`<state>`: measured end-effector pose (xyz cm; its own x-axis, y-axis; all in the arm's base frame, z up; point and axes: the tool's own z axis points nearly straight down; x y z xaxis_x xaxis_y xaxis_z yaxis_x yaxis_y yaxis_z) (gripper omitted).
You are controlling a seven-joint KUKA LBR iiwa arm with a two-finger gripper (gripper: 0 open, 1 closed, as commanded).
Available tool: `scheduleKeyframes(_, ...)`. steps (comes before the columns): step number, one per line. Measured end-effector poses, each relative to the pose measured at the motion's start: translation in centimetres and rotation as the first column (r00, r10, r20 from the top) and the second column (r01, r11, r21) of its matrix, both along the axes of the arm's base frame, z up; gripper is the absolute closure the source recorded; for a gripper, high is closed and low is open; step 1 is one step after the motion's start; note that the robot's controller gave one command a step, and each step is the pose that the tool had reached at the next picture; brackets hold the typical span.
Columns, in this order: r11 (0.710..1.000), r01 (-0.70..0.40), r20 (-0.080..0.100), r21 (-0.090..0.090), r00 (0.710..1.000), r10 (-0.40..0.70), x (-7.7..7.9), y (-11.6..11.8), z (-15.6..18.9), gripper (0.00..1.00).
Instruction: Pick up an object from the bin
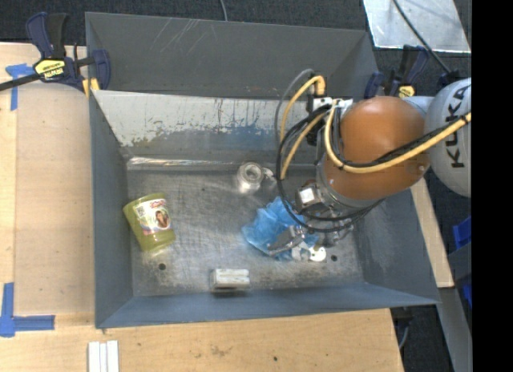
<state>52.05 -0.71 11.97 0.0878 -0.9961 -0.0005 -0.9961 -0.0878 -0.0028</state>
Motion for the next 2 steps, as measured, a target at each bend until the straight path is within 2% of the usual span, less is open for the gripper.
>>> scheduleKeyframes(1, 0.988, -0.156, -0.002, 0.002, 0.988, 0.156, 2.61, -0.19, -3.94, 1.0)
scheduleKeyframes(2, 0.988, -0.156, -0.002, 0.002, 0.988, 0.156, 2.61, -0.19, -3.93, 1.0)
